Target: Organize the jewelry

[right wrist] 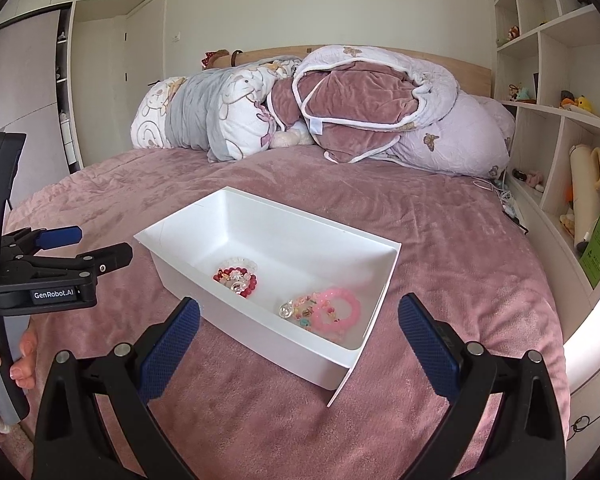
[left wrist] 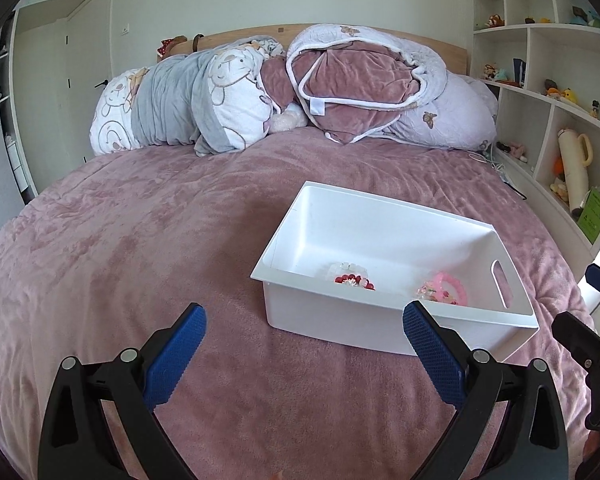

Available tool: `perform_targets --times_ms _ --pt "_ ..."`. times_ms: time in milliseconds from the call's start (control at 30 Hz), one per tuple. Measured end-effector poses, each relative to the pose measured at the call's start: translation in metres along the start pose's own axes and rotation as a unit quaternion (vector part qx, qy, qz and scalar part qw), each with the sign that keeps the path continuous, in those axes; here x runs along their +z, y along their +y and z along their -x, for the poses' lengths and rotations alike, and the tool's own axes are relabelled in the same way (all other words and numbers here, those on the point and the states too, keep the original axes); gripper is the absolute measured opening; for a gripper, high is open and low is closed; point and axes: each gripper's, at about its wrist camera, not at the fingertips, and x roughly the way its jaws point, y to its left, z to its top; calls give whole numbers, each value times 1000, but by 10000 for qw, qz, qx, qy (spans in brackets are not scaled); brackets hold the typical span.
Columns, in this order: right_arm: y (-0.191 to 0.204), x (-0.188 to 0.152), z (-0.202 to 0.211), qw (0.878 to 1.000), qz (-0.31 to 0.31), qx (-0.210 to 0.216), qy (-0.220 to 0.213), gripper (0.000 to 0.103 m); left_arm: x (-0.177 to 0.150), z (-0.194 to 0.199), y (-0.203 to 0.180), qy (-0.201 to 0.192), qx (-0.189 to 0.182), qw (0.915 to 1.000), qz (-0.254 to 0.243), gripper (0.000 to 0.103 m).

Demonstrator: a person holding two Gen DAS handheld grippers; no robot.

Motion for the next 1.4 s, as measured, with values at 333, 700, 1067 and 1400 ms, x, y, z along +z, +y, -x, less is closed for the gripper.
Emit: perform_targets --times_ms 333,700,1067,1400 --pt "5 -5 -5 10000 7 1 -37 98 -2 4 -2 -140 69 9999 -46 99" --pt "5 -8 -10 10000 -60 -13 42 98 -3 6 -3 -193 30 9998 -94 99" --pt "5 -8 -10 10000 -48 -3 42 98 -4 7 -2 -247 69 9996 -130 99" --pt "5 -9 -11 10000 -59 6 55 98 -5 7 -4 -242 53 9996 -147 100"
